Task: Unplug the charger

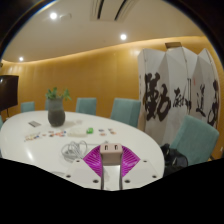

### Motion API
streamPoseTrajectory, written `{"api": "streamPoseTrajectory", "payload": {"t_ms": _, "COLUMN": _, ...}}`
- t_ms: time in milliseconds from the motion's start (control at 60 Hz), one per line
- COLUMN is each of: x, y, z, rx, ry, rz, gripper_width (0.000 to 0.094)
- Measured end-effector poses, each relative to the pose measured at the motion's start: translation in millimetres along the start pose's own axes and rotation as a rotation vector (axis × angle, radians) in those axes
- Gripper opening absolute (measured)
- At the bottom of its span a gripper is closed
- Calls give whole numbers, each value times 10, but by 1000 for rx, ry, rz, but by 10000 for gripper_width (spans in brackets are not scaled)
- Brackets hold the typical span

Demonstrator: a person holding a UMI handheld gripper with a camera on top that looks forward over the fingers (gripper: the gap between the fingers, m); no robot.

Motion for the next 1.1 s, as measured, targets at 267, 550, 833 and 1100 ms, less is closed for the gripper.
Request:
{"api": "streamPoseTrajectory", "payload": {"t_ms": 267, "x": 485, "y": -1388, "z": 602, "rx": 101, "ry": -37, "rz": -331, "gripper_width": 323}}
{"api": "streamPoseTrajectory", "payload": {"t_ms": 550, "x": 413, "y": -1289, "z": 719, "rx": 51, "ry": -83, "rz": -307, "gripper_width": 843}}
{"api": "streamPoseTrajectory", "payload": {"t_ms": 833, "x": -336, "y": -1077, "z": 423, "rx": 9, "ry": -70, "rz": -267, "gripper_width": 875}}
{"api": "streamPoseTrajectory", "payload": {"t_ms": 1100, "x": -1168, "y": -862, "z": 142, "rx": -18, "ry": -62, "rz": -223, "gripper_width": 873}}
Point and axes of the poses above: the point between the fingertips, and its own axes, seen from behind it with the camera up: z to the right, y up, x forward, the way the camera looks, the point moved 4 cm from there along -x, backward, against the way the camera looks, and after that the axes turned 12 degrees about y, right-handed, at the moved point
